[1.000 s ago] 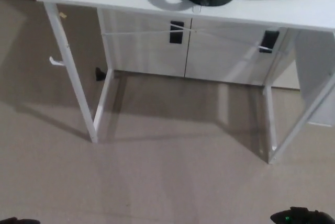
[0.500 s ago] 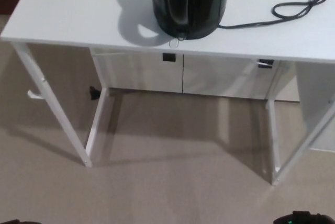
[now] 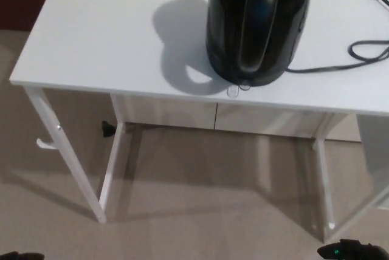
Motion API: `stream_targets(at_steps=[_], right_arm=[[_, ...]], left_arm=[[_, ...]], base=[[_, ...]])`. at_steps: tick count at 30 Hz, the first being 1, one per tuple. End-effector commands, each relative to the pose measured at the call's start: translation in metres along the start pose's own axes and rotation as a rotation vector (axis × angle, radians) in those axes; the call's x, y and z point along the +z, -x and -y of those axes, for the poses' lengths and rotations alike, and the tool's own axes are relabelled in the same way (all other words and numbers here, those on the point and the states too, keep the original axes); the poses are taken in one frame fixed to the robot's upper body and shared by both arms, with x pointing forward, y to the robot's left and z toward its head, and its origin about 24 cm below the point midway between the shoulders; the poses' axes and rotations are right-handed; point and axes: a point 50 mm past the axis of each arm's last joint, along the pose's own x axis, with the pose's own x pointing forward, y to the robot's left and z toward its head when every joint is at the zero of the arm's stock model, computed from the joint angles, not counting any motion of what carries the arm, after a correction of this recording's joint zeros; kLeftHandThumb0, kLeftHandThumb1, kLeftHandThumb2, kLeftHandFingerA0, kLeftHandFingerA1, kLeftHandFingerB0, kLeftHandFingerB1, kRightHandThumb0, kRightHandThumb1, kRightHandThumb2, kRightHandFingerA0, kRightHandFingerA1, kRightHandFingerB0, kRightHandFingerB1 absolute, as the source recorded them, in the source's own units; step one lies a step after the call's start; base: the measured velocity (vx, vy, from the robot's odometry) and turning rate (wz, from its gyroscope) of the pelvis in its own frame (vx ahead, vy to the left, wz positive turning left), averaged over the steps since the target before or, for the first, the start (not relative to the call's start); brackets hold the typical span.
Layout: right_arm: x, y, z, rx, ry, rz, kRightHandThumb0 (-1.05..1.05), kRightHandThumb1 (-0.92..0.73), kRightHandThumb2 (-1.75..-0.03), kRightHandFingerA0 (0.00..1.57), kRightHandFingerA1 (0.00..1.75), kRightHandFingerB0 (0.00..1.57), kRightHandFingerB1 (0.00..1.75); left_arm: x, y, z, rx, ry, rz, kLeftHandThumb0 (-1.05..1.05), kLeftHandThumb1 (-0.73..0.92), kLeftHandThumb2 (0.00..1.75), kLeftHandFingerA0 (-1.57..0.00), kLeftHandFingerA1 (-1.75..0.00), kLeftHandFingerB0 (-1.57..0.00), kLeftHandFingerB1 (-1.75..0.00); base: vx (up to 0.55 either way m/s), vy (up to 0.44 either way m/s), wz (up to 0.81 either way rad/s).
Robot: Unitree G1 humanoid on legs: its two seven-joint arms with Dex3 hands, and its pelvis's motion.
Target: The robot walk towards a table in front and click the button on the base of the boilling pot using its left middle finger
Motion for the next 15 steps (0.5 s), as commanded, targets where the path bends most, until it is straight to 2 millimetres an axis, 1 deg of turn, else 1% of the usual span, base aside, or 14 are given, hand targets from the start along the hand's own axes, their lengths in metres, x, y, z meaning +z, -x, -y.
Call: stream_targets(at_steps=[1,6,10,15], right_arm=[[-0.002,0.001,0.006,-0.032,0.002,-0.007,-0.34,-0.48,-0.54,0.65,0.42,0.51,0.39],[0.0,0.0,0.007,-0.032,0.012,-0.011,-0.34,-0.48,-0.54,0.65,0.41,0.51,0.38],[0.002,-0.002,0.008,-0.032,-0.008,-0.003,-0.32,-0.47,-0.54,0.65,0.42,0.52,0.39],[0.006,-0.005,0.014,-0.043,0.002,0.011,-0.34,-0.47,-0.54,0.63,0.42,0.52,0.39]], left_arm=[[0.004,0.001,-0.005,0.028,-0.041,0.023,-0.4,0.51,0.56,-0.44,-0.37,-0.41,-0.34],[0.006,0.0,-0.006,0.035,-0.052,0.028,-0.4,0.51,0.56,-0.46,-0.37,-0.43,-0.34],[0.009,-0.001,-0.008,0.033,-0.076,0.036,-0.41,0.52,0.56,-0.45,-0.37,-0.42,-0.33],[0.015,-0.005,-0.01,0.034,-0.057,0.05,-0.41,0.51,0.56,-0.47,-0.38,-0.44,-0.34]], base=[[0.1,-0.08,0.04],[0.08,-0.172,0.02],[0.09,-0.278,0.0],[0.11,-0.076,-0.05]])
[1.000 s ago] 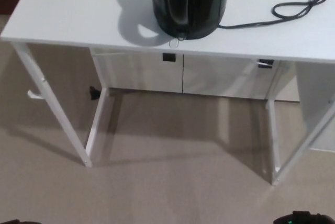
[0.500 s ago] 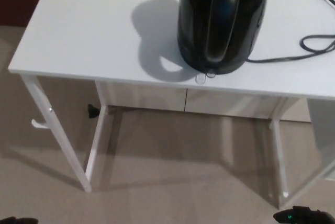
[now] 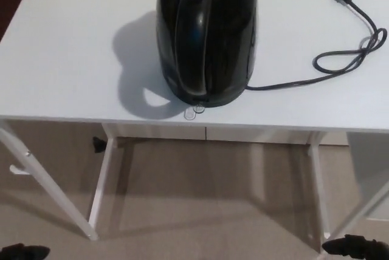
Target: The robot walk towards a table in front and click the button on the base of the boilling pot using its left middle finger
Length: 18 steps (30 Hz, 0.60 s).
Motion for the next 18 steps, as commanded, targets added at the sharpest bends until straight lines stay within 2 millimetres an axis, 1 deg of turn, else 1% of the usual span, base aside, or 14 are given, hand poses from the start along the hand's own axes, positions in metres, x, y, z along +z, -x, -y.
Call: stream_targets(at_steps=[1,3,7,9,18], right_arm=[[0.0023,-0.0024,0.0062,-0.015,-0.006,0.006,-0.34,-0.46,-0.54,0.64,0.42,0.52,0.39],[0.0028,-0.0026,0.0082,-0.018,0.009,0.009,-0.36,-0.47,-0.54,0.64,0.42,0.52,0.39],[0.0045,-0.0005,0.0088,-0.017,0.03,0.017,-0.36,-0.47,-0.54,0.66,0.42,0.53,0.39],[0.0047,-0.0015,0.0094,-0.012,0.028,0.014,-0.36,-0.47,-0.54,0.66,0.42,0.53,0.39],[0.0087,-0.0027,0.009,0.001,0.049,0.024,-0.36,-0.47,-0.54,0.66,0.42,0.52,0.39]], left_arm=[[0.0033,-0.0002,-0.009,0.026,-0.019,0.013,-0.41,0.51,0.56,-0.47,-0.38,-0.44,-0.34],[0.0048,-0.0013,-0.0085,0.026,-0.02,0.017,-0.41,0.52,0.56,-0.47,-0.38,-0.44,-0.34],[0.0042,-0.0011,-0.0082,0.022,-0.026,0.017,-0.44,0.52,0.55,-0.47,-0.37,-0.44,-0.33],[0.0051,-0.0021,-0.0081,0.019,-0.015,0.016,-0.4,0.51,0.56,-0.46,-0.38,-0.44,-0.34],[0.0052,-0.002,-0.0095,0.017,-0.01,0.02,-0.44,0.52,0.55,-0.47,-0.37,-0.44,-0.33]], base=[[0.1,-0.038,-0.02],[0.1,-0.022,-0.02],[0.08,0.117,-0.05],[0.07,0.09,0.16],[0.06,0.012,0.06]])
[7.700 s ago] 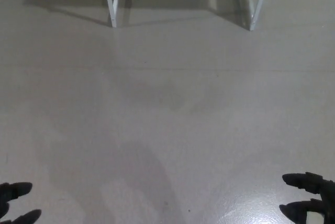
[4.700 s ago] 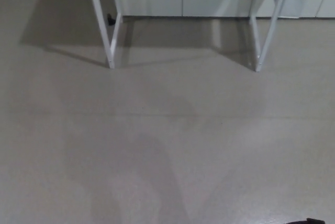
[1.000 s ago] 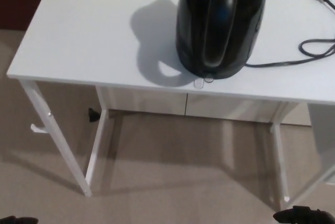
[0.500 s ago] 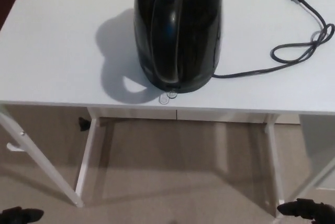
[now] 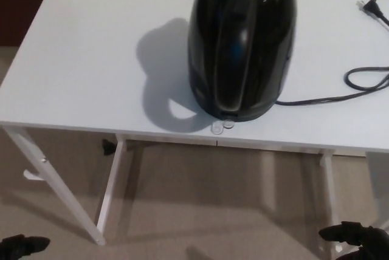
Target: The robot walk towards a table in front and click the button on the base of the boilling pot using its left middle finger
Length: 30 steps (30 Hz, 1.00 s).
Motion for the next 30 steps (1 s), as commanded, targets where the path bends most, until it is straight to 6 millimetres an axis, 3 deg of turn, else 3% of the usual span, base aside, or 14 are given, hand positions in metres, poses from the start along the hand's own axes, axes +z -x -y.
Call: stream_targets(at_steps=[1,22,23,30], right_arm=[[-0.004,0.002,0.003,0.01,0.024,-0.018,-0.36,-0.47,-0.54,0.65,0.42,0.52,0.38],[-0.003,0.001,0.0,0.042,0.063,-0.017,-0.36,-0.49,-0.55,0.65,0.41,0.53,0.38],[-0.003,0.0,0.001,0.041,0.064,-0.017,-0.36,-0.49,-0.55,0.65,0.41,0.53,0.38],[-0.003,0.0,0.003,0.043,0.073,-0.024,-0.36,-0.49,-0.55,0.65,0.41,0.53,0.38]], left_arm=[[-0.001,0.002,-0.005,0.01,-0.005,0.003,-0.42,0.51,0.56,-0.47,-0.38,-0.45,-0.34],[0.0,0.006,-0.001,-0.001,-0.056,0.019,-0.41,0.52,0.56,-0.5,-0.38,-0.43,-0.34],[0.001,0.006,0.0,-0.007,-0.06,0.029,-0.49,0.44,0.71,-0.44,-0.47,-0.39,-0.43],[0.018,0.011,0.024,-0.085,-0.273,0.164,-0.61,0.48,0.77,-0.39,-0.46,-0.3,-0.43]], base=[[0.0,0.0,0.0],[0.0,0.0,0.0],[0.0,0.0,0.0],[0.0,0.0,0.0]])
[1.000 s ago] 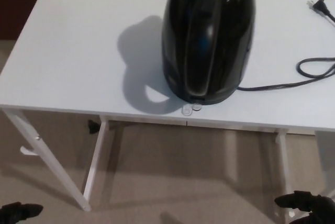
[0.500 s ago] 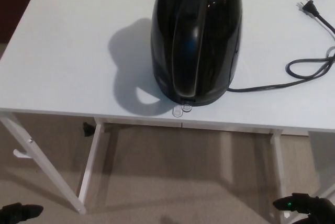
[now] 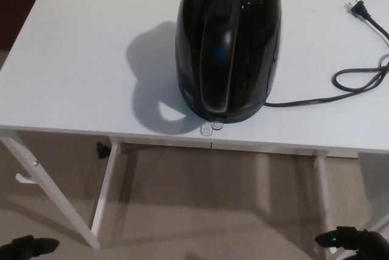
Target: The robot walk towards a table in front and click the button on the base of the boilling pot using its left middle finger
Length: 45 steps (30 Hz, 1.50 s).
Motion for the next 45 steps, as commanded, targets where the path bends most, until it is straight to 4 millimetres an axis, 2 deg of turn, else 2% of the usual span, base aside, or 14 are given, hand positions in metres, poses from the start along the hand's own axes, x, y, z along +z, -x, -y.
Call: stream_targets(at_steps=[1,4,12,13,17,18,23,24,30,31,37,38,43,45], right_arm=[[-0.003,0.001,0.007,0.003,0.019,-0.019,-0.36,-0.49,-0.55,0.64,0.41,0.53,0.38],[-0.003,0.001,0.007,0.003,0.019,-0.02,-0.36,-0.49,-0.55,0.64,0.41,0.53,0.38],[-0.002,0.0,0.005,0.007,0.021,-0.019,-0.35,-0.49,-0.55,0.65,0.41,0.53,0.38],[-0.001,0.0,0.006,0.005,0.02,-0.016,-0.36,-0.49,-0.55,0.64,0.41,0.53,0.38],[-0.001,-0.001,0.007,0.007,0.02,-0.018,-0.36,-0.5,-0.55,0.64,0.41,0.53,0.38],[-0.001,-0.001,0.008,0.011,0.02,-0.02,-0.36,-0.5,-0.55,0.64,0.41,0.53,0.38],[-0.001,-0.001,0.008,0.01,0.016,-0.013,-0.36,-0.49,-0.55,0.64,0.41,0.53,0.38],[0.0,-0.001,0.008,0.009,0.004,-0.013,-0.35,-0.49,-0.55,0.63,0.41,0.52,0.38],[0.0,-0.001,0.009,0.014,0.005,-0.006,-0.36,-0.5,-0.55,0.62,0.41,0.51,0.38],[0.001,0.0,0.01,0.014,0.002,0.009,-0.39,-0.5,-0.55,0.63,0.41,0.52,0.39],[0.005,-0.002,0.012,0.007,-0.003,0.011,-0.39,-0.48,-0.55,0.64,0.42,0.53,0.39],[0.005,-0.002,0.012,0.003,0.001,0.004,-0.38,-0.48,-0.55,0.65,0.42,0.54,0.39],[0.007,-0.002,0.013,-0.013,0.0,0.043,-0.32,-0.47,-0.54,0.68,0.44,0.59,0.41],[0.007,-0.002,0.013,-0.01,-0.004,0.045,-0.33,-0.47,-0.54,0.68,0.44,0.6,0.41]], left_arm=[[0.014,0.006,0.012,-0.037,-0.221,0.12,-0.63,0.49,0.78,-0.39,-0.46,-0.3,-0.43],[0.016,0.007,0.014,-0.037,-0.235,0.132,-0.63,0.49,0.78,-0.39,-0.46,-0.3,-0.43],[0.074,0.034,0.078,-0.283,-0.873,0.617,-0.74,0.7,0.96,-0.2,-0.43,-0.07,-0.37],[0.082,0.037,0.083,-0.292,-0.925,0.672,-0.73,0.86,0.68,-0.28,-0.31,-0.14,-0.26],[0.093,0.043,0.089,-0.305,-0.996,0.741,-0.72,0.87,0.68,-0.25,-0.31,-0.11,-0.23],[0.109,0.049,0.095,-0.321,-1.086,0.833,-0.35,0.52,1.08,0.0,-0.47,0.0,-0.49],[0.122,0.053,0.099,-0.311,-1.166,0.88,-0.35,0.52,1.07,0.0,-0.48,0.0,-0.49],[0.136,0.053,0.099,-0.284,-1.229,0.961,-0.49,0.67,0.63,-0.22,-0.31,-0.11,-0.24],[0.15,0.049,0.097,-0.226,-1.308,1.041,-0.55,0.55,0.77,-0.17,-0.39,-0.08,-0.34],[0.163,0.047,0.094,-0.204,-1.423,1.06,-0.31,0.57,1.06,0.0,-0.48,0.0,-0.49],[0.184,0.038,0.087,-0.122,-1.536,1.111,-0.32,0.55,1.05,0.0,-0.47,0.0,-0.49],[0.187,0.036,0.086,-0.108,-1.557,1.106,-0.55,0.71,0.64,-0.17,-0.29,-0.06,-0.19],[0.199,0.027,0.084,-0.054,-1.596,1.117,-0.57,0.73,0.66,-0.14,-0.29,-0.04,-0.16],[0.201,0.025,0.083,-0.055,-1.614,1.101,-0.67,0.57,0.89,-0.06,-0.38,0.0,-0.2]], base=[[0.0,0.0,0.0],[0.0,0.0,0.0],[0.0,0.0,0.0],[0.0,0.0,0.0],[0.0,0.0,0.0],[0.0,0.0,0.0],[0.0,0.0,0.0],[0.0,0.0,0.0],[0.0,0.0,0.0],[0.0,0.0,0.0],[0.0,0.0,0.0],[0.0,0.0,0.0],[0.0,0.0,0.0],[0.0,0.0,0.0]])
